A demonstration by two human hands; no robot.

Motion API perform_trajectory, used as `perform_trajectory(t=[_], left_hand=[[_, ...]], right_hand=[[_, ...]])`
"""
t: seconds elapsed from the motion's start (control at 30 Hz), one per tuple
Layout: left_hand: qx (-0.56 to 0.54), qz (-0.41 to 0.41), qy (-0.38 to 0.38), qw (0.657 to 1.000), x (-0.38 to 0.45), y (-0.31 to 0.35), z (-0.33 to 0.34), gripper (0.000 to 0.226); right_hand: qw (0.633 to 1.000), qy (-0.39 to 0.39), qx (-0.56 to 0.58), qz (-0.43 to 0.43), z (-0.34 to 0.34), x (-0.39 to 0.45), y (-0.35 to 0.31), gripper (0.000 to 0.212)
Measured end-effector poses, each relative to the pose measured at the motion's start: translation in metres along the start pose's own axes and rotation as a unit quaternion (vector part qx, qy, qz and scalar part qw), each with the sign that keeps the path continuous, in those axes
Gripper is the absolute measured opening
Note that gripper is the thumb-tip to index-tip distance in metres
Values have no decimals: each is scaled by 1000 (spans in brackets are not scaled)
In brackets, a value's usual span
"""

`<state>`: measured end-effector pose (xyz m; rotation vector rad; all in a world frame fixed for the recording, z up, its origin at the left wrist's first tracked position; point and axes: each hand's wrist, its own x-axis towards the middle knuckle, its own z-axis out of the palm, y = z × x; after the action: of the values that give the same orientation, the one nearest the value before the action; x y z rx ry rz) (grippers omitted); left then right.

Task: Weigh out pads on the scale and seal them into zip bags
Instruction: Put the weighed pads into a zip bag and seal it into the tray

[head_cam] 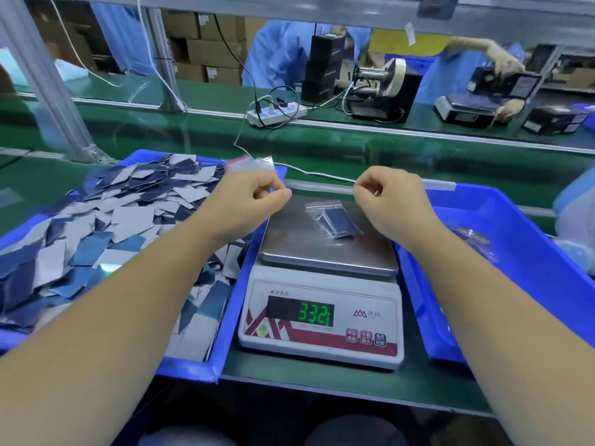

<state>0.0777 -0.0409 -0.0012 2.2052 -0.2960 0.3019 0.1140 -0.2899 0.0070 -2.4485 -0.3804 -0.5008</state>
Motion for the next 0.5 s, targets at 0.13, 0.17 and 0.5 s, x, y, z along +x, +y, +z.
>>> perform_trajectory(t=[0.13,0.17,0.5], left_hand=[[-46,4,8,999,-3,-5,3,21],[-53,3,11,999,-3,-6,3,22],[-87,-26,31,995,-1,-6,0,21]], right_hand=[[1000,-9,-5,-16,-1,-4,0,15],[1000,-17,-9,-19,0,-5,0,13],[987,-83,-123,-58,11,-9,-10,66]])
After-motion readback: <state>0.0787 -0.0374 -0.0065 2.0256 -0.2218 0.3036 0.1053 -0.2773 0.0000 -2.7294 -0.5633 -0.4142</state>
